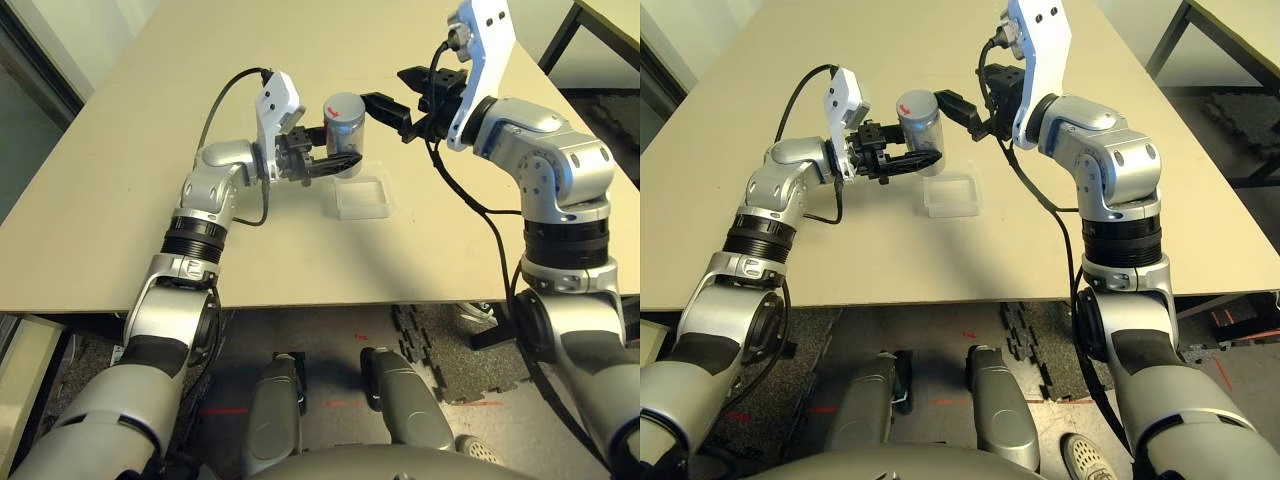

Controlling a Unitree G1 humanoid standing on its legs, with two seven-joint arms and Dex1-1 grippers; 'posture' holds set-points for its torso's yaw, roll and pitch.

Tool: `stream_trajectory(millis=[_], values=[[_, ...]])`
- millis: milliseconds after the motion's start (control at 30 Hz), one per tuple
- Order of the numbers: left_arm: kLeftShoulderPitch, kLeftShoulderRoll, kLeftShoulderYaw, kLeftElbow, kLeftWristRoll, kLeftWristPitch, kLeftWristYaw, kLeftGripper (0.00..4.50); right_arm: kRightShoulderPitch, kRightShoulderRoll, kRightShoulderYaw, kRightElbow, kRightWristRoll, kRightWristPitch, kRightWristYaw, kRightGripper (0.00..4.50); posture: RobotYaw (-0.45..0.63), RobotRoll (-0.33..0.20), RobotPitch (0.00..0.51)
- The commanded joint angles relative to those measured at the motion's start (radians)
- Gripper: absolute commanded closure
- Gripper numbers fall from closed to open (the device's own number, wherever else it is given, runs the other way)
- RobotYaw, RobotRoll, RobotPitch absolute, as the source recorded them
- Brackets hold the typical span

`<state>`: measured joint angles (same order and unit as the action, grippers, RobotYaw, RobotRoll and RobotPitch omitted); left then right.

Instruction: Pour the medicine from the bottle into the box.

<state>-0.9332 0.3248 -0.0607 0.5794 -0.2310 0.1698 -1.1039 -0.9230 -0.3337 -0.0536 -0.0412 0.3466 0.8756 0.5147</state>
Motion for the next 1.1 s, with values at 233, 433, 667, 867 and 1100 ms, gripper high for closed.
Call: stream_trajectory(millis=[233,433,667,867,1100], values=[[-0.020,-0.005,-0.019,0.182,0.052,-0.076,0.009,2.04,-0.043,0.026,-0.027,-0.086,0.058,0.010,-0.038,0.00,-0.22,0.000,0.125],[-0.025,-0.013,-0.014,0.242,0.067,-0.110,0.013,2.04,-0.043,0.014,-0.024,-0.086,0.066,0.000,-0.044,0.00,-0.23,0.000,0.124],[-0.047,-0.031,-0.006,0.224,0.057,-0.103,0.013,2.04,0.019,-0.002,0.043,-0.136,0.071,0.011,-0.010,0.00,-0.22,0.000,0.127],[-0.059,-0.043,-0.007,0.206,0.054,-0.094,0.006,2.04,0.052,0.000,0.091,-0.169,0.071,0.018,0.003,0.00,-0.22,0.000,0.130],[-0.063,-0.059,-0.014,0.150,0.047,-0.061,-0.004,2.04,0.075,-0.029,0.141,-0.172,0.035,-0.018,0.021,0.00,-0.23,0.000,0.133]])
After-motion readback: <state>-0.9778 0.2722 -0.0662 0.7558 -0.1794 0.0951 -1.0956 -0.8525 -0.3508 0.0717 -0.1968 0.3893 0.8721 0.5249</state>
